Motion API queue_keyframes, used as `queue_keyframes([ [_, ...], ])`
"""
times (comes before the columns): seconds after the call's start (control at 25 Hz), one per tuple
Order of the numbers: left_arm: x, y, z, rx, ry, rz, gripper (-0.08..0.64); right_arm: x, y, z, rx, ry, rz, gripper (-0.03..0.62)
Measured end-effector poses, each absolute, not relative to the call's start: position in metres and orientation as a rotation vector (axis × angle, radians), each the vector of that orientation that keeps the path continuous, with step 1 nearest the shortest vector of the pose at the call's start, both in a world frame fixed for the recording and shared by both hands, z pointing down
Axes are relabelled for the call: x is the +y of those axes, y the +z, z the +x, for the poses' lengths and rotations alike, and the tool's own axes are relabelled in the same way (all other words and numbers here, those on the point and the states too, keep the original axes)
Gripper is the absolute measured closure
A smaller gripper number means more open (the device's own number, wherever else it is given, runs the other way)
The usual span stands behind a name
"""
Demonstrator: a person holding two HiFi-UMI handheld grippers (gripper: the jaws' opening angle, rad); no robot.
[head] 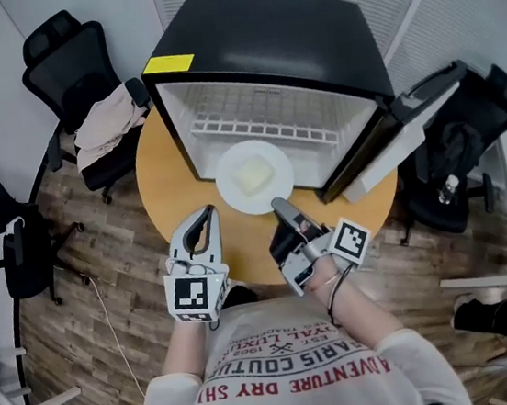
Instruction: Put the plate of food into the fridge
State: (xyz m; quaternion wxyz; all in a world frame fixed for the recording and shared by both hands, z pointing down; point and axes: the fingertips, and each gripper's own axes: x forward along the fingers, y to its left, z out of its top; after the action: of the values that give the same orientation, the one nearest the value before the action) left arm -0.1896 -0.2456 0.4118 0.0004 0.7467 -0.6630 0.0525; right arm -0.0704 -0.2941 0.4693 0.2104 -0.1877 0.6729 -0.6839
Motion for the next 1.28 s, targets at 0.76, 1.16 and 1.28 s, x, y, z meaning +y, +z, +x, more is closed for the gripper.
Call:
queue_keyframes([
  [0.76, -0.355, 0.427, -0.222, -1.662, 0.178, 2.650, 0.531, -0.386, 0.484, -0.095, 1.692, -1.635, -0.960, 0.555],
  [1.16, -0.375, 0.436, -0.231, -1.620, 0.176, 2.657, 0.531, -0.410, 0.492, -0.105, 1.590, -1.638, -1.016, 0.555],
  [1.28, -0.379, 0.437, -0.230, -1.610, 0.163, 2.659, 0.532, -0.416, 0.491, -0.104, 1.590, -1.620, -1.050, 0.551],
])
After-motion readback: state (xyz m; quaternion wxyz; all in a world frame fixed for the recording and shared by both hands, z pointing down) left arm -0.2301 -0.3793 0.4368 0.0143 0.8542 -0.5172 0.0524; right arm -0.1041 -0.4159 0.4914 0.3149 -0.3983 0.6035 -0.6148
